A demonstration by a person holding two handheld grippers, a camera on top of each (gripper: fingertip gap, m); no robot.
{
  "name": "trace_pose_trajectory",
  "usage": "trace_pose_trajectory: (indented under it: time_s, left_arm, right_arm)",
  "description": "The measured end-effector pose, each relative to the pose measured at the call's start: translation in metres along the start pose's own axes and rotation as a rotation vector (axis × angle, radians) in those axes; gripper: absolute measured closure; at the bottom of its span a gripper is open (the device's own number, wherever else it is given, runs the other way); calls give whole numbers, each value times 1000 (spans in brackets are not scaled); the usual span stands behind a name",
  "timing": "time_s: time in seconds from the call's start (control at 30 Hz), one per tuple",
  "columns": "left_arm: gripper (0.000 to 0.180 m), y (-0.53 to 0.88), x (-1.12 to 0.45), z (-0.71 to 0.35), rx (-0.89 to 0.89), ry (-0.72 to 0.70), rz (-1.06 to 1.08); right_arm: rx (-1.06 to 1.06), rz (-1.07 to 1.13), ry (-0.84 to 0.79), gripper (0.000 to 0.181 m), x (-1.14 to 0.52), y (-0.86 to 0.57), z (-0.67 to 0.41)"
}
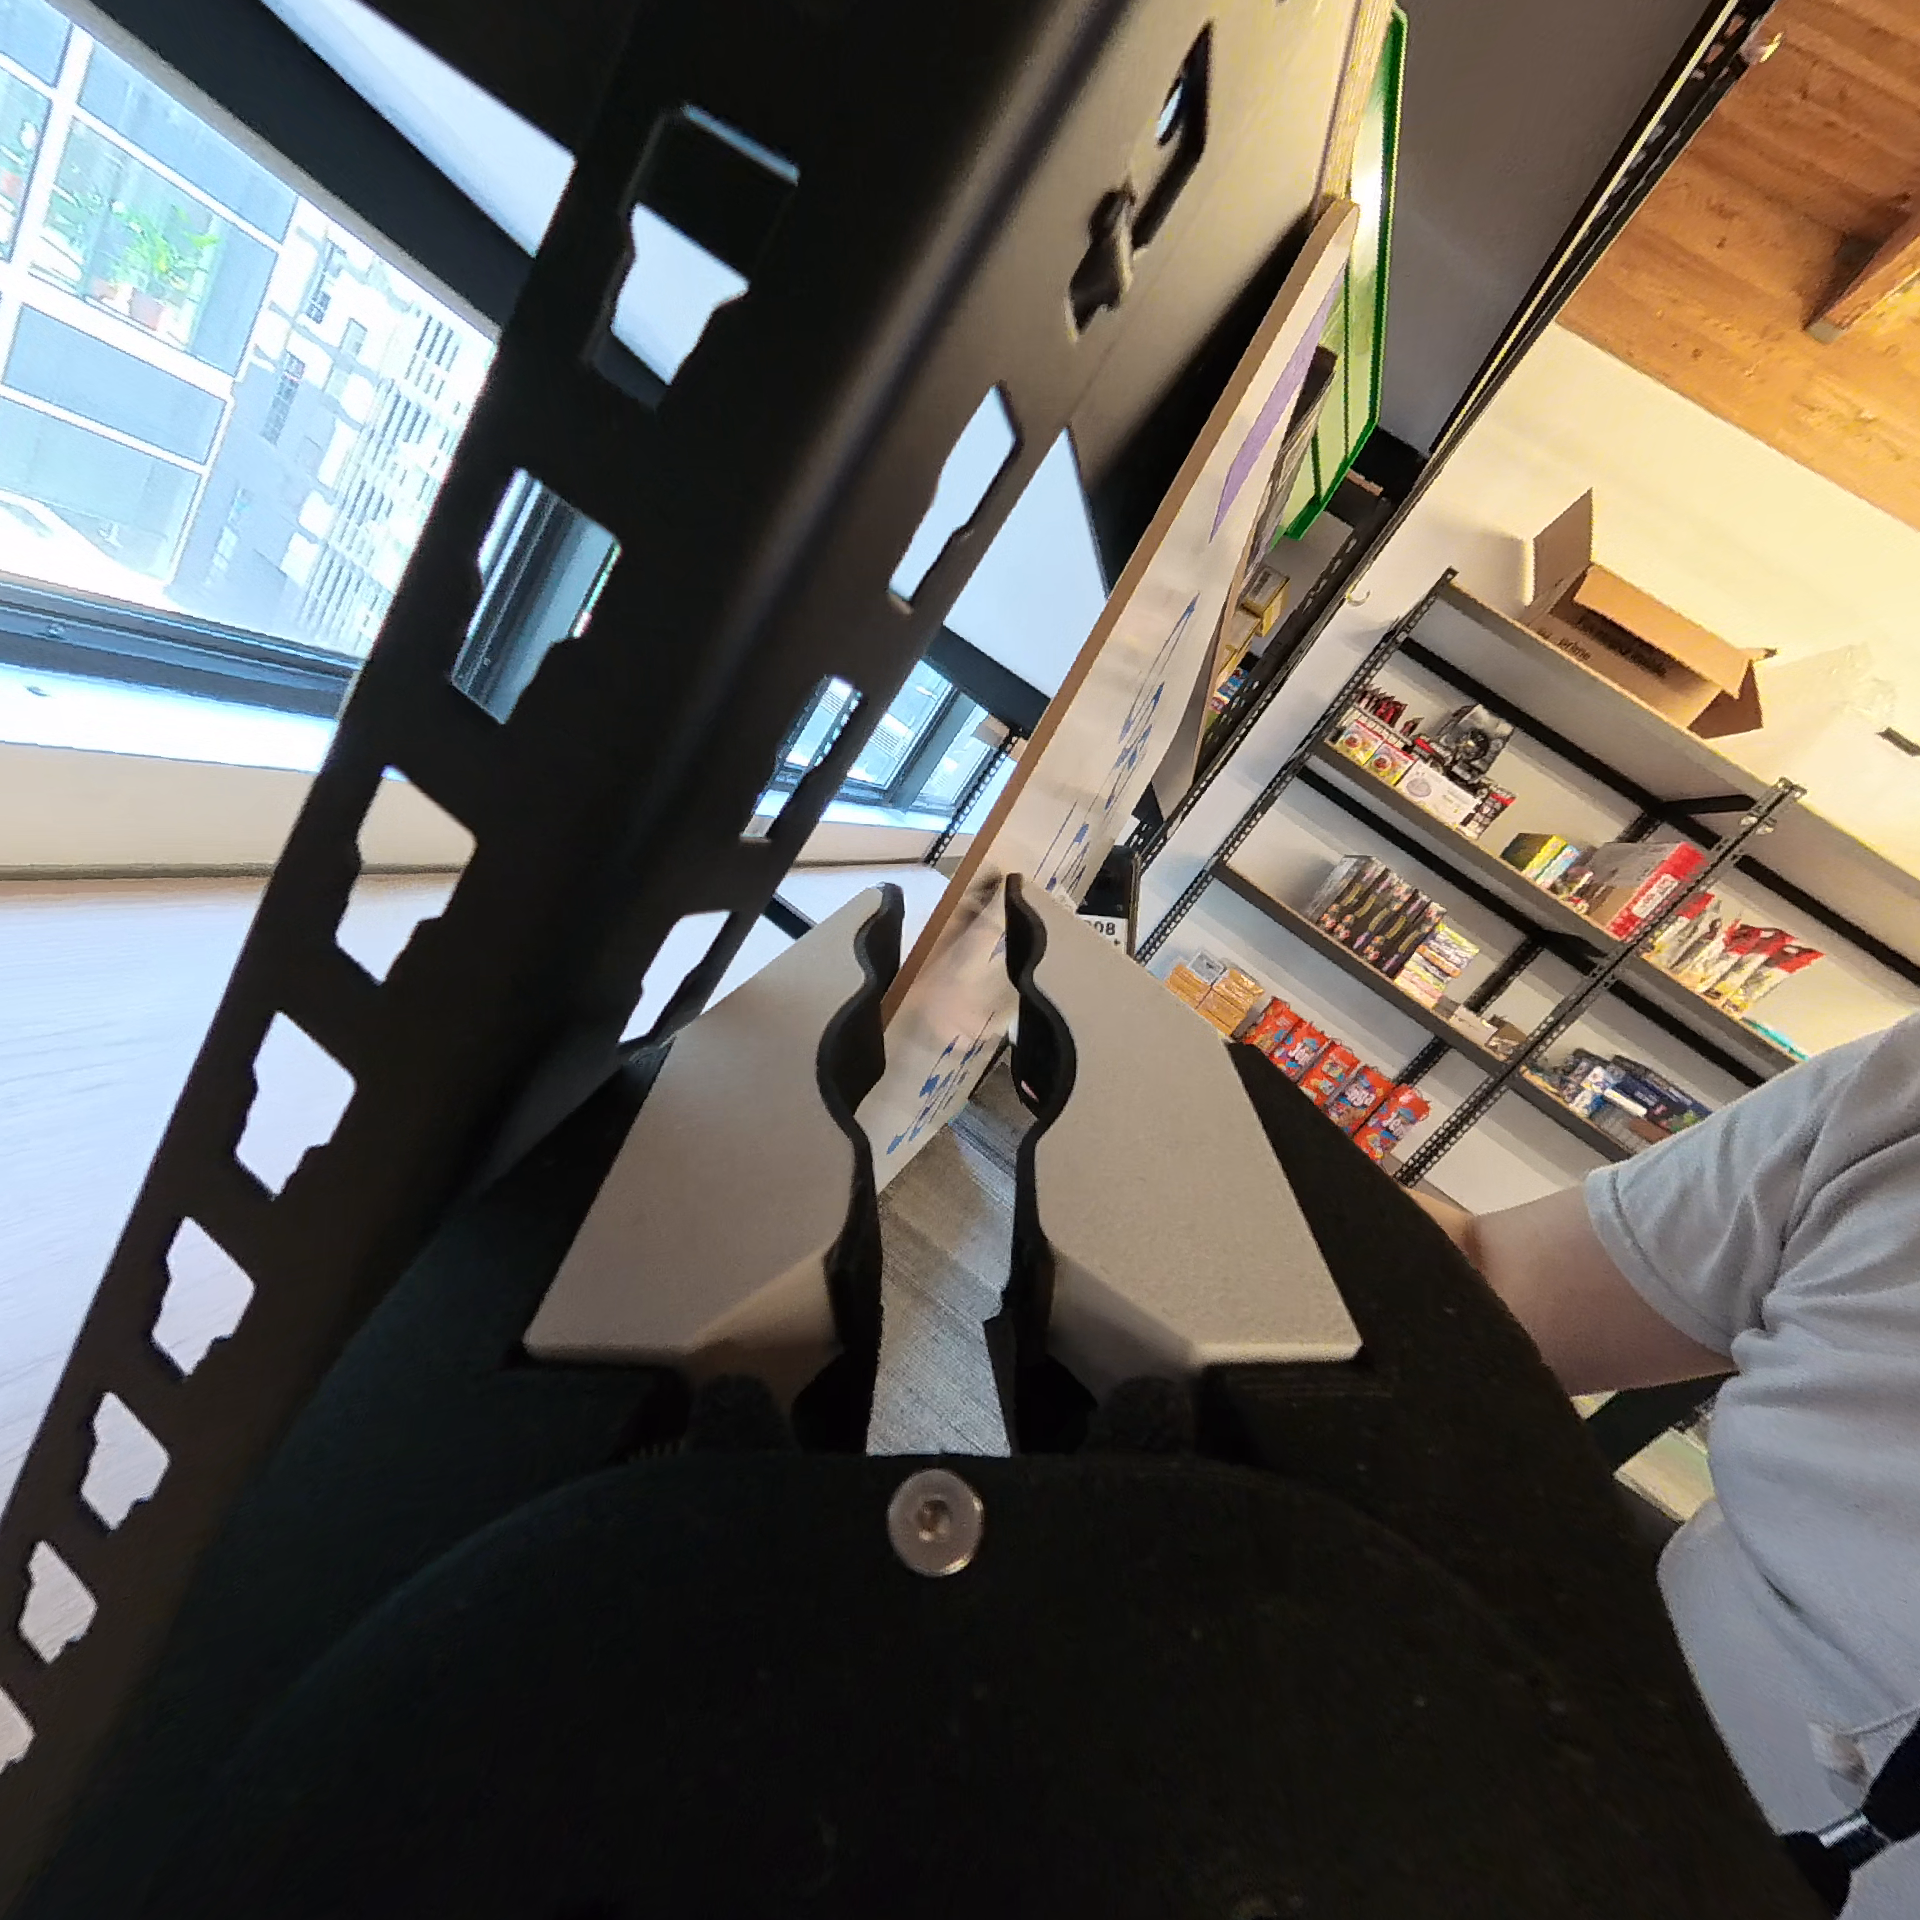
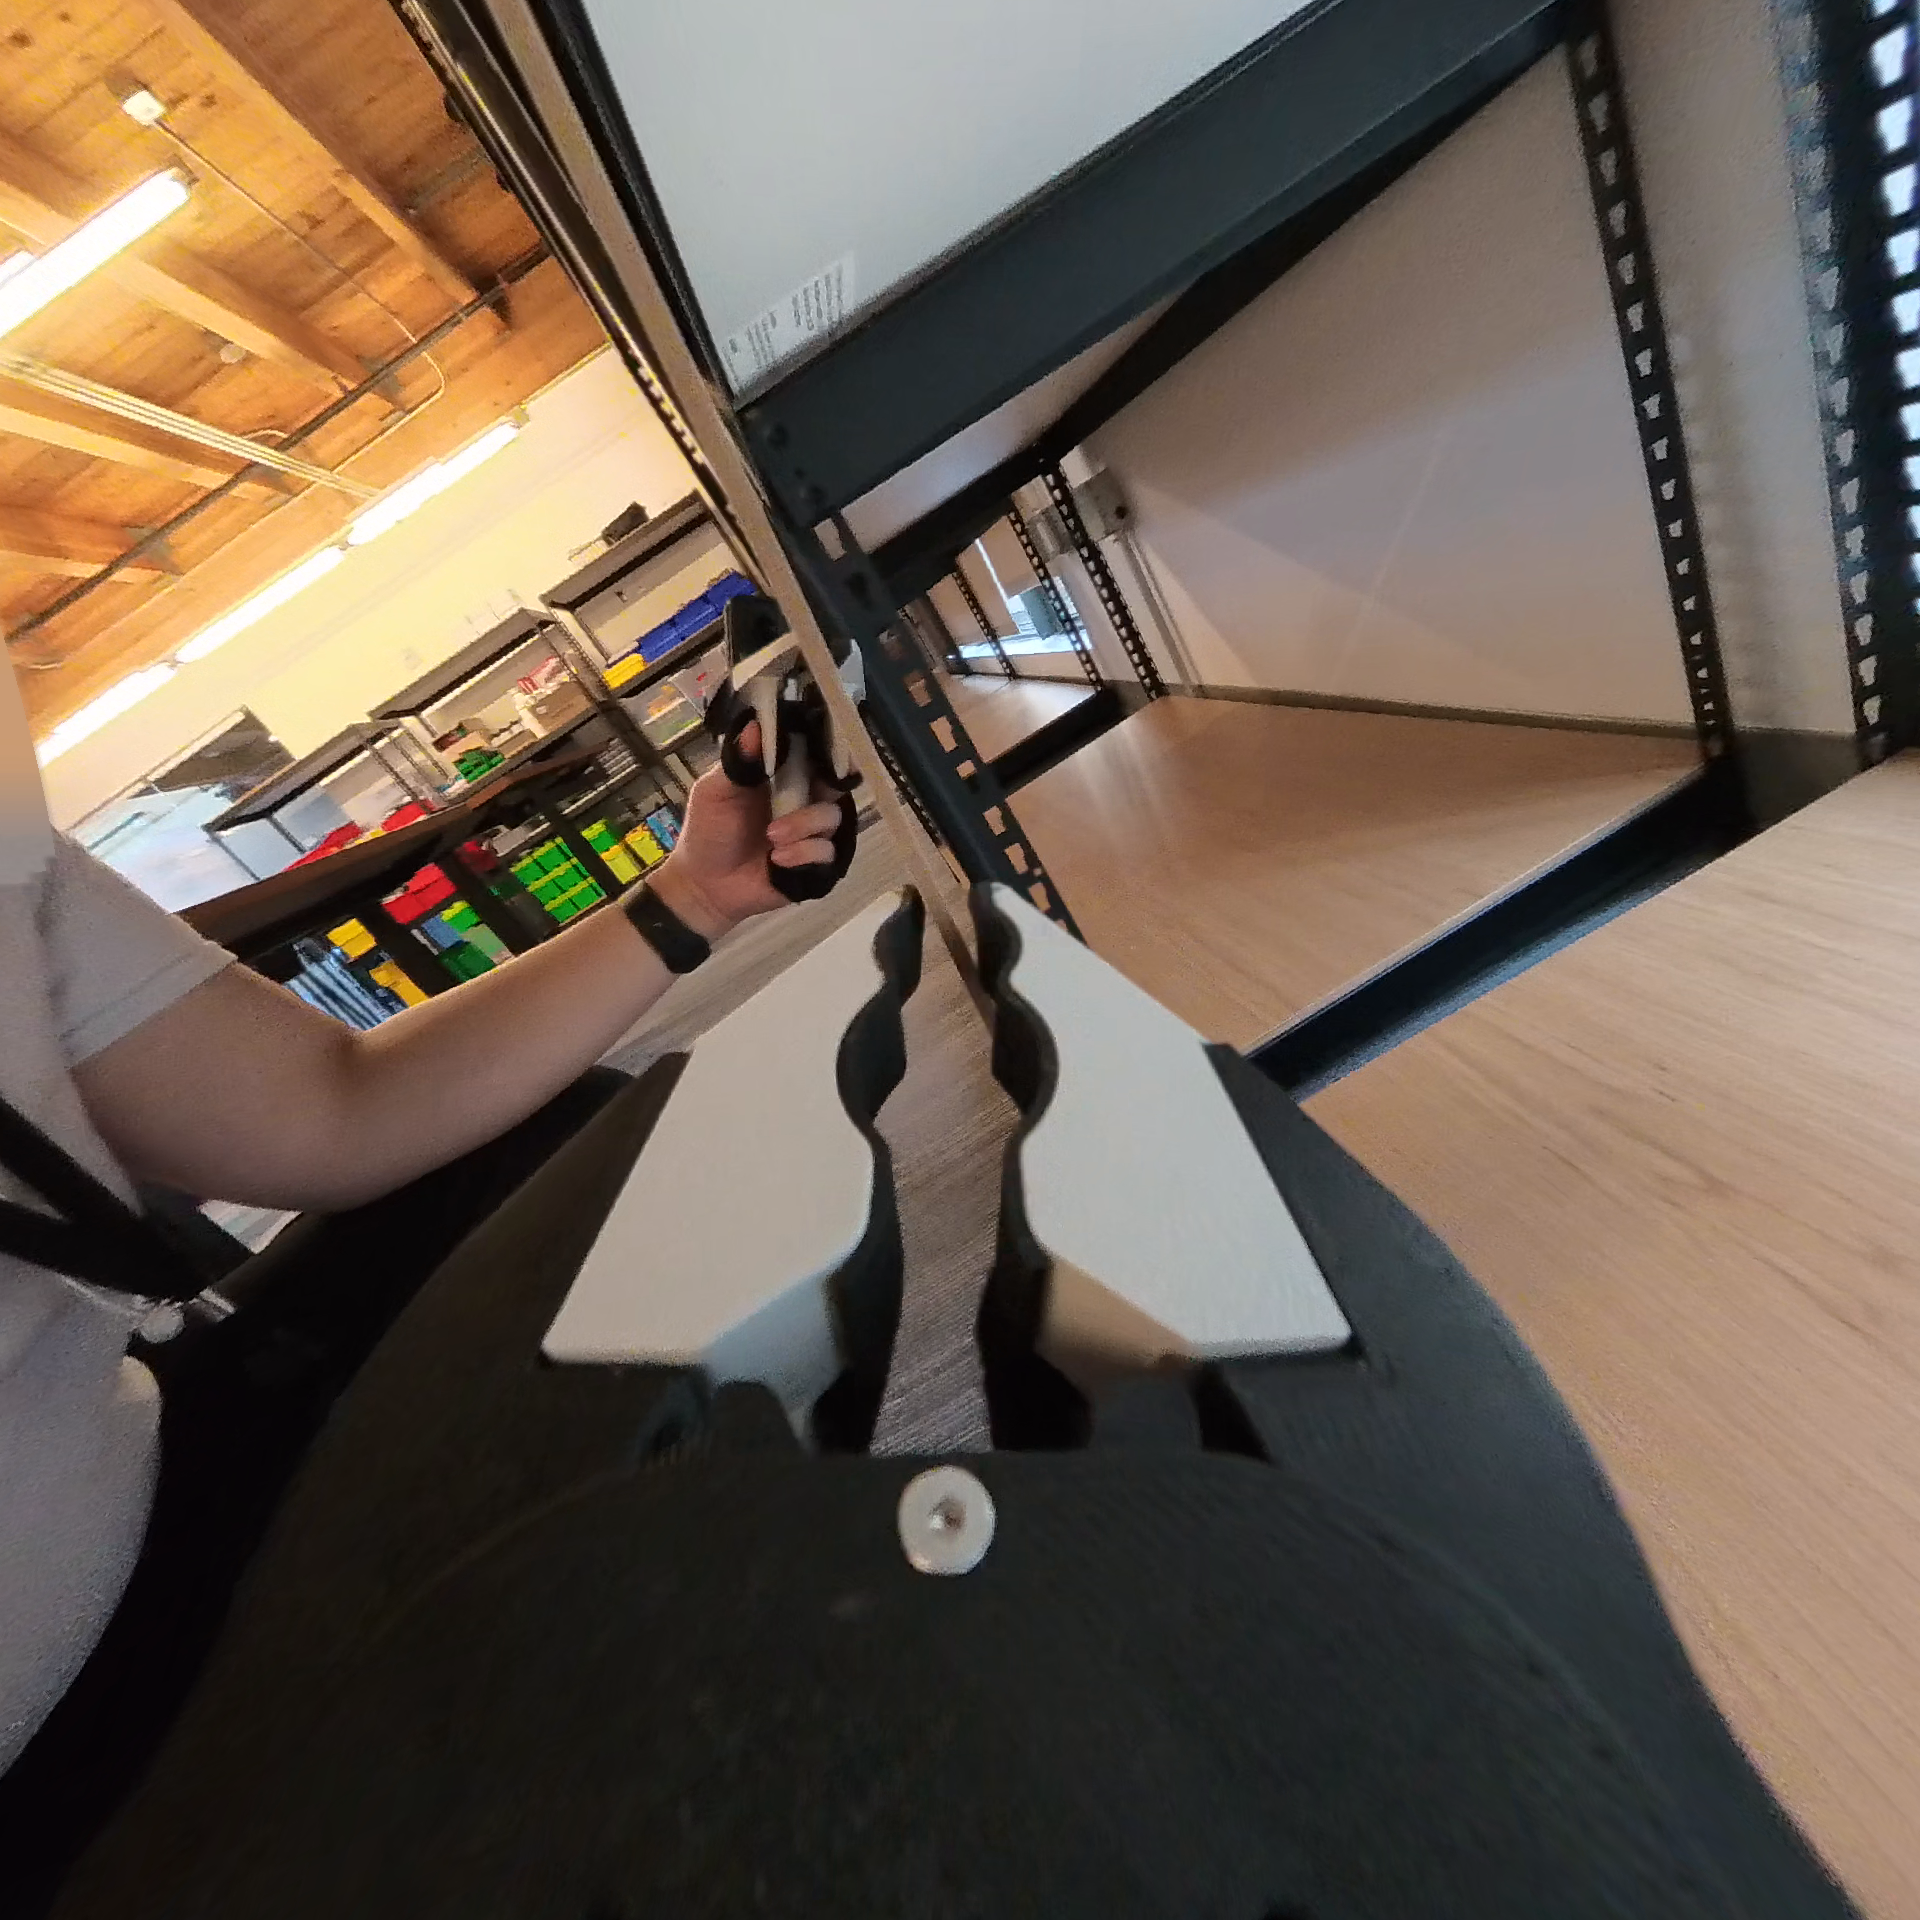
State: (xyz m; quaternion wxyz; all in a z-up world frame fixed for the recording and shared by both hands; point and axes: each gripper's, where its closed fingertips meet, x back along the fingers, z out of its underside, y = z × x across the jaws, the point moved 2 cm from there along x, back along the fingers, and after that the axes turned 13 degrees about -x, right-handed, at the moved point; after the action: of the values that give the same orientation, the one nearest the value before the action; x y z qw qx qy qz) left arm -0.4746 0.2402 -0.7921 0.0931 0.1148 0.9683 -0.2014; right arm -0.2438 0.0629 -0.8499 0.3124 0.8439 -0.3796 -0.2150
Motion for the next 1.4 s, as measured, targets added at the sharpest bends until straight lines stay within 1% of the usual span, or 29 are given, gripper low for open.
trace_pose_trajectory:
  time_s: [0.13, 0.27, 0.4, 0.57, 0.73, 1.13, 1.4]
  left_arm:
    - [163, -1, -4, 4, 3, 19, 6]
    - [163, -2, -10, 9, 1, 47, 14]
    - [161, -3, -11, 10, 1, 58, 24]
    - [162, -5, -17, 16, -44, 105, 5]
    - [163, -3, -17, 13, -22, 61, 8]
    - [166, -4, -17, 13, 4, 45, 40]
    - [166, -5, -18, 13, -27, 19, 45]
  right_arm:
    - [22, 7, -19, 174, 4, 4, -7]
    - [24, -14, -74, 174, 12, 13, -19]
    - [7, -8, -64, 174, 13, 15, -20]
    - [30, -19, -104, 175, 18, 24, -31]
    - [10, -27, -108, 175, 17, 21, -30]
    - [-3, -47, -123, 174, 18, 22, -31]
    - [4, -35, -116, 175, 18, 23, -31]
